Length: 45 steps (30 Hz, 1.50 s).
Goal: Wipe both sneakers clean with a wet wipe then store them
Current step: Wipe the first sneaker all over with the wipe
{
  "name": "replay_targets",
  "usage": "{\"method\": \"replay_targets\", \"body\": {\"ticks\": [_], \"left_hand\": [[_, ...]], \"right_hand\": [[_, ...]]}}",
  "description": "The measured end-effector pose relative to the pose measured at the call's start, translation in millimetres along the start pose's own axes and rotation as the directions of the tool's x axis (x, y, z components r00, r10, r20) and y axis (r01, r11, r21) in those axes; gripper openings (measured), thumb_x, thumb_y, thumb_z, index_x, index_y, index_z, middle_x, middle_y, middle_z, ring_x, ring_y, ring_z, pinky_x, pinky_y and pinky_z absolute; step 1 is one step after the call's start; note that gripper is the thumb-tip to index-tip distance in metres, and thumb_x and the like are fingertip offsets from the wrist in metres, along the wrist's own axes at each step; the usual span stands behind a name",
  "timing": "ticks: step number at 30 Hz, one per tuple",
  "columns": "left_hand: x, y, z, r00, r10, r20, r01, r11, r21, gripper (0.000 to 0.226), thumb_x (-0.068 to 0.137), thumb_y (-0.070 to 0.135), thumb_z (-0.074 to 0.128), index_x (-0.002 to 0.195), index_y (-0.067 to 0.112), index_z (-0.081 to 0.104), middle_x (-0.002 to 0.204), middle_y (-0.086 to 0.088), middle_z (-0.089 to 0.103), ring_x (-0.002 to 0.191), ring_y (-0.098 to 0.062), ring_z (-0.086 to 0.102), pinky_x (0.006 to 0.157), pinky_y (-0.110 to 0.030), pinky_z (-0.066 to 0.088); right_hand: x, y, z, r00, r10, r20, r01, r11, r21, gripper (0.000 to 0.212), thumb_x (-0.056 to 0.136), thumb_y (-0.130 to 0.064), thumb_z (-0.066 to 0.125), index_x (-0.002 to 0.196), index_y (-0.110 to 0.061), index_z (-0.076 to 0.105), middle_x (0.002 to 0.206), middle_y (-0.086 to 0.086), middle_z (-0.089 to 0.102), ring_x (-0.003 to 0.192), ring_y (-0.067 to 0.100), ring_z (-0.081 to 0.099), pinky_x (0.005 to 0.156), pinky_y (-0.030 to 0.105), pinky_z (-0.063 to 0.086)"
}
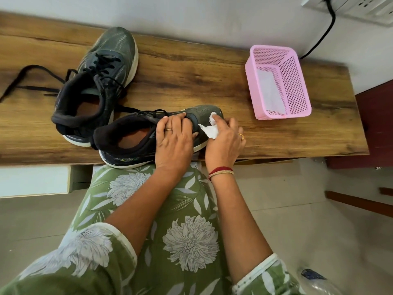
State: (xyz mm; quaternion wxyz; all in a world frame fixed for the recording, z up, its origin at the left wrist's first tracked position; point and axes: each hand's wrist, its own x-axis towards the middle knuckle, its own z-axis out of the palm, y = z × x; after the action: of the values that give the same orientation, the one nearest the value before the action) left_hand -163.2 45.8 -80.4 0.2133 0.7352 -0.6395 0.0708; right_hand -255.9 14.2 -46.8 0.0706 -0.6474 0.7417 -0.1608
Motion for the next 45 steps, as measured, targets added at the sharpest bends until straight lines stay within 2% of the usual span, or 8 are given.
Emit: {"method": "replay_targets", "body": {"ticks": [15, 19, 22, 29, 32, 38, 42, 45], "left_hand": [[1.1, 0.7, 1.4, 1.000, -0.005, 0.012, 0.004, 0.999, 0.047, 0.015, 0.080, 0.010, 0.058, 0.095, 0.011, 0.054, 0.104, -0.011, 0.061, 0.101, -0.024, 0.059, 0.106, -0.035, 0.020], [1.0, -0.3, 1.8, 0.999, -0.010, 0.033, 0.009, 1.000, 0.029, 0.027, 0.082, 0.025, 0.068, 0.099, 0.008, 0.055, 0.105, -0.014, 0.060, 0.101, -0.028, 0.057, 0.104, -0.036, 0.021], [3.4, -2.1, 1.4, 0.999, -0.024, 0.035, 0.022, 0.999, 0.036, 0.025, 0.087, 0.029, 0.063, 0.097, 0.008, 0.056, 0.105, -0.014, 0.060, 0.098, -0.029, 0.059, 0.103, -0.036, 0.021], [8.8, -3.3, -5.0, 0.999, -0.034, -0.018, 0.034, 0.999, 0.007, 0.022, 0.089, 0.033, 0.055, 0.088, 0.011, 0.053, 0.083, -0.008, 0.058, 0.080, -0.026, 0.060, 0.098, -0.034, 0.025], [8.6, -3.4, -4.2, 0.998, -0.040, -0.049, 0.037, 0.998, -0.054, 0.025, 0.089, 0.031, 0.058, 0.101, 0.009, 0.055, 0.083, -0.006, 0.061, 0.079, -0.024, 0.061, 0.097, -0.033, 0.027], [7.6, -6.4, 1.7, 0.999, -0.007, -0.042, 0.009, 0.998, 0.057, 0.035, 0.088, 0.030, 0.060, 0.115, 0.008, 0.061, 0.089, -0.007, 0.062, 0.082, -0.023, 0.063, 0.097, -0.031, 0.027], [6.8, -3.7, -0.3, 1.000, -0.017, -0.011, 0.018, 0.999, 0.039, 0.034, 0.092, 0.035, 0.053, 0.114, 0.010, 0.061, 0.092, -0.008, 0.063, 0.086, -0.026, 0.064, 0.099, -0.032, 0.024], [6.2, -3.8, 0.1, 1.000, -0.019, -0.010, 0.020, 0.998, 0.054, 0.033, 0.094, 0.035, 0.050, 0.112, 0.010, 0.061, 0.090, -0.007, 0.063, 0.085, -0.026, 0.064, 0.100, -0.032, 0.025]], "right_hand": [[-6.8, -15.0, 0.2, 0.976, -0.010, 0.217, -0.056, 0.954, 0.295, 0.033, 0.087, -0.001, 0.053, 0.115, -0.013, 0.066, 0.108, 0.007, 0.057, 0.098, 0.022, 0.051, 0.081, 0.030, 0.041], [9.0, 1.9, -23.4, 0.887, 0.081, 0.455, -0.414, 0.579, 0.703, 0.014, 0.085, -0.001, 0.061, 0.090, -0.010, 0.071, 0.087, 0.006, 0.064, 0.074, 0.010, 0.056, 0.064, 0.020, 0.044], [4.8, 16.2, -26.0, 0.848, 0.415, 0.329, -0.480, 0.341, 0.808, 0.022, 0.088, -0.005, 0.059, 0.081, -0.025, 0.064, 0.078, -0.005, 0.061, 0.071, 0.005, 0.056, 0.067, 0.022, 0.047], [-1.6, 12.5, -5.1, 0.989, 0.148, -0.003, -0.112, 0.760, 0.640, 0.033, 0.082, 0.009, 0.055, 0.108, -0.007, 0.067, 0.103, 0.008, 0.056, 0.088, 0.009, 0.056, 0.077, 0.007, 0.040], [-3.6, 13.2, -0.8, 0.999, -0.038, -0.012, 0.040, 0.912, 0.408, 0.041, 0.082, 0.004, 0.060, 0.119, -0.012, 0.063, 0.101, 0.008, 0.055, 0.089, 0.021, 0.054, 0.075, 0.023, 0.042], [-29.7, 2.8, 10.3, 0.972, -0.232, -0.032, 0.229, 0.913, 0.337, 0.036, 0.083, -0.009, 0.057, 0.119, -0.013, 0.064, 0.093, 0.009, 0.058, 0.082, 0.025, 0.053, 0.066, 0.032, 0.043], [-4.2, 33.4, 8.8, 0.937, -0.335, -0.096, 0.329, 0.942, -0.073, 0.039, 0.078, -0.006, 0.067, 0.114, -0.022, 0.066, 0.095, 0.004, 0.063, 0.079, 0.026, 0.055, 0.067, 0.030, 0.031], [-14.5, 19.0, 12.5, 0.963, -0.253, -0.093, 0.258, 0.965, 0.052, 0.032, 0.083, -0.011, 0.060, 0.114, -0.016, 0.067, 0.093, 0.005, 0.062, 0.079, 0.026, 0.054, 0.065, 0.030, 0.035]]}}
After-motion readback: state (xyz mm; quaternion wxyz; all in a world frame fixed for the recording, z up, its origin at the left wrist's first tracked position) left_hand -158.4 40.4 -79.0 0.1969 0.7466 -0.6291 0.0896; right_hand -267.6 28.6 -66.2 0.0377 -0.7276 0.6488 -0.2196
